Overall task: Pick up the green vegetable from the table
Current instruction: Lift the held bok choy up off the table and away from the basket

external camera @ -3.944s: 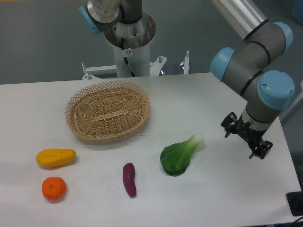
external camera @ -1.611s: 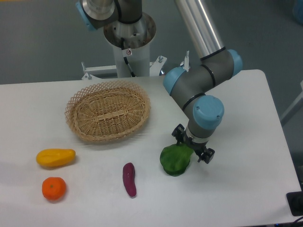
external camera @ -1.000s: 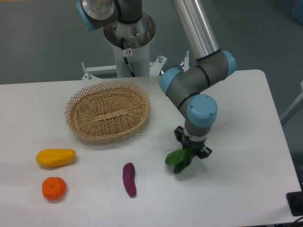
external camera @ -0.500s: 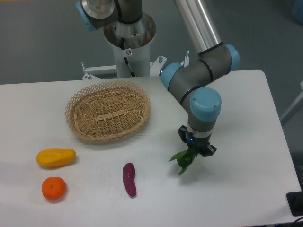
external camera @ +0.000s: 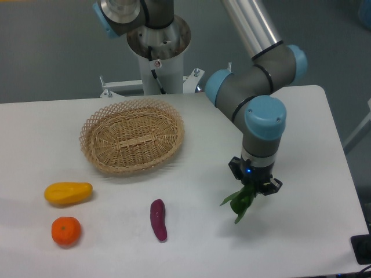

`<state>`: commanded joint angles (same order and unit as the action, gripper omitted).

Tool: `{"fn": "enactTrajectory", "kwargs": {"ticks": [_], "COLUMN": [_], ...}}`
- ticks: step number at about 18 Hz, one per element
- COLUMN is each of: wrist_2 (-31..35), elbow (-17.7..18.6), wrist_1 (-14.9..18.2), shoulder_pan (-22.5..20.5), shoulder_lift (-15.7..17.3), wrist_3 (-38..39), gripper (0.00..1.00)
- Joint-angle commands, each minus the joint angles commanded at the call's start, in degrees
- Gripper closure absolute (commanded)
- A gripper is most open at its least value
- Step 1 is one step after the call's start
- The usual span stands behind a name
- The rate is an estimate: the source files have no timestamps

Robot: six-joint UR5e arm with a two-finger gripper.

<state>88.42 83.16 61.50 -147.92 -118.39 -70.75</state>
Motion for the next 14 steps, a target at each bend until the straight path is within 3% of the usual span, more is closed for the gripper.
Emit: {"fn": "enactTrajectory", "kwargs": {"ticks": [9, 14], "wrist_2": [-1.8, -1.6], "elbow": [-9.1, -12.7], "wrist_1": [3.2, 9.5], "shoulder_pan": [-0.4, -0.9], "shoulder_lift": [-3.2, -3.8], "wrist_3": [-2.5, -6.6], "gripper": [0.94, 0.94]}}
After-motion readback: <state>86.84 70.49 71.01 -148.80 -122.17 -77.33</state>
